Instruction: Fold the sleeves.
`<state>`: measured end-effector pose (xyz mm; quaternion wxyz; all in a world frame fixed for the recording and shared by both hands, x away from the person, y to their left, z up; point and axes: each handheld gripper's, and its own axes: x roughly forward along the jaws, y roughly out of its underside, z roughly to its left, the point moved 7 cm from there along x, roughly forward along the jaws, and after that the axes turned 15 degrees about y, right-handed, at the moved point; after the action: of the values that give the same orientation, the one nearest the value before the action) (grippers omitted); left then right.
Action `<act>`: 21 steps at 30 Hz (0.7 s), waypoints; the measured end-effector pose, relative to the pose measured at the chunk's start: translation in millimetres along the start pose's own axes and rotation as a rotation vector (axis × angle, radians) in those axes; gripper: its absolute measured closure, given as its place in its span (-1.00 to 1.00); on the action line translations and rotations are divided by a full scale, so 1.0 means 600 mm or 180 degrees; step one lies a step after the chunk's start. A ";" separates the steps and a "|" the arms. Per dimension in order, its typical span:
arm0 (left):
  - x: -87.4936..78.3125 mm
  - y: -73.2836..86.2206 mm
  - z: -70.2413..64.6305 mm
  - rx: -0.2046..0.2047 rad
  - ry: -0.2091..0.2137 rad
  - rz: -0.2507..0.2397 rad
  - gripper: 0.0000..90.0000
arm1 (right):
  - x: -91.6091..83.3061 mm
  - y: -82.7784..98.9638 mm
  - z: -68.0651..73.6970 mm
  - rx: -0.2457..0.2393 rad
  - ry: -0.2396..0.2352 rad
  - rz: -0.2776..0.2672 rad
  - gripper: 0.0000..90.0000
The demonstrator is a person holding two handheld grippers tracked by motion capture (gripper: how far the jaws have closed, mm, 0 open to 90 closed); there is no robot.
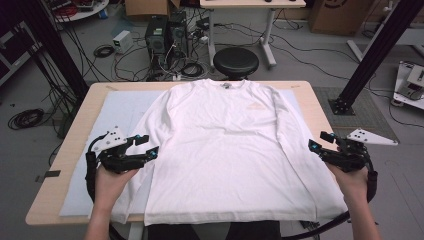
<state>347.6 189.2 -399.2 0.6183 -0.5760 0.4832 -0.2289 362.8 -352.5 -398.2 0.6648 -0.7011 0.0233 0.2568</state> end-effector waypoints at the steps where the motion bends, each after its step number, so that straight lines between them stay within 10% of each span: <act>1: -0.003 0.001 -0.001 -0.0010 -0.0014 -0.0005 -0.08 | 0.000 0.000 -0.001 -0.0013 0.0006 -0.0004 -0.20; 21: -0.137 0.126 0.026 -0.0686 -0.0917 0.0343 0.09 | -0.001 0.001 -0.005 0.0002 0.0055 0.0012 -0.20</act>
<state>304.9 283.2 -444.7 0.6272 -0.6391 0.4415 -0.0575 363.2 -355.8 -398.4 0.6643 -0.7030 0.0305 0.2519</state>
